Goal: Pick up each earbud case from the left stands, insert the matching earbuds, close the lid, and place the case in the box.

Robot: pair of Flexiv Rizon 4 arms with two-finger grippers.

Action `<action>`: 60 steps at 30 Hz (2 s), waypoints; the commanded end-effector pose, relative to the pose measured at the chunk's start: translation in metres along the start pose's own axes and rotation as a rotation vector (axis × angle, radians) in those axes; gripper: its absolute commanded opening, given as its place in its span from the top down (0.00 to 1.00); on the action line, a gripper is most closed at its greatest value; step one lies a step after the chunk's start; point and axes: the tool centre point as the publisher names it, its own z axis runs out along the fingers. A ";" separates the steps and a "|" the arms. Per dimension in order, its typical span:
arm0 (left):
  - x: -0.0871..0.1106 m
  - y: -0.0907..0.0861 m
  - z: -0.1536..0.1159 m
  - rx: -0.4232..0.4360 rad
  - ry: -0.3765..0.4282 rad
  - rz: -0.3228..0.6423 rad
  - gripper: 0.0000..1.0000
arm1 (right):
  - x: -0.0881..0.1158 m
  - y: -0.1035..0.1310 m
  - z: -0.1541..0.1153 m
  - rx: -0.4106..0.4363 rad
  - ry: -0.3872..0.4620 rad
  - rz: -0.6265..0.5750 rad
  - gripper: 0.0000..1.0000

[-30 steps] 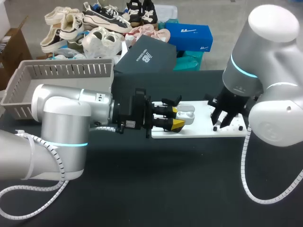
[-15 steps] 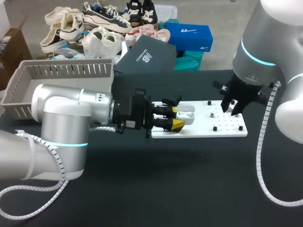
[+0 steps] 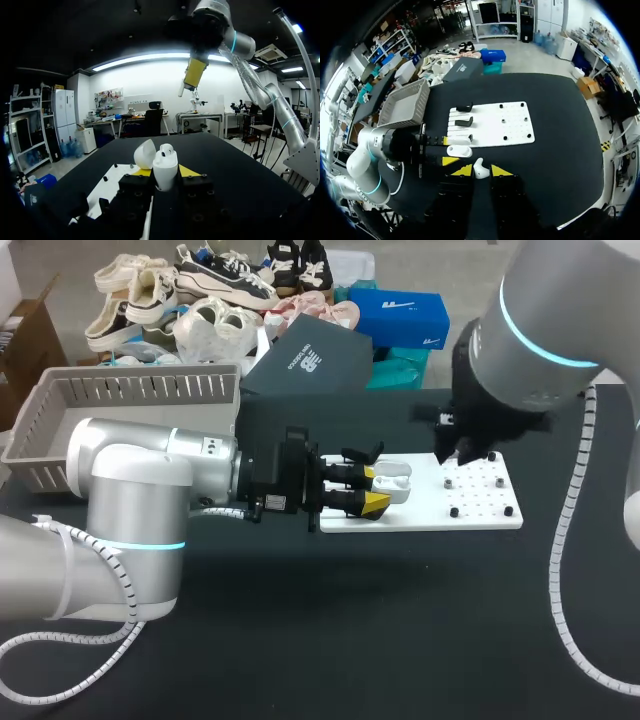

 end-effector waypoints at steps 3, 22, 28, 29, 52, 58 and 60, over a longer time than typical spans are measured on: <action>0.000 -0.001 0.000 -0.005 -0.001 0.001 1.00 | 0.002 0.025 -0.014 -0.023 0.142 -0.187 1.00; 0.000 -0.001 0.000 -0.005 -0.001 0.001 1.00 | 0.000 0.054 0.024 -0.017 0.379 -0.378 1.00; 0.000 -0.001 0.000 -0.005 -0.001 0.001 1.00 | -0.003 0.047 0.035 -0.012 0.377 -0.349 1.00; 0.000 -0.001 0.000 -0.005 -0.001 0.001 1.00 | -0.004 0.046 0.036 -0.011 0.374 -0.347 1.00; 0.000 -0.001 0.000 -0.005 -0.001 0.001 1.00 | -0.008 0.052 0.056 -0.052 0.365 -0.349 1.00; 0.000 -0.001 0.000 -0.005 -0.001 0.001 1.00 | -0.008 0.055 0.062 -0.043 0.359 -0.356 1.00; 0.000 -0.001 0.000 -0.005 -0.001 0.001 1.00 | -0.009 0.056 0.063 -0.045 0.359 -0.358 1.00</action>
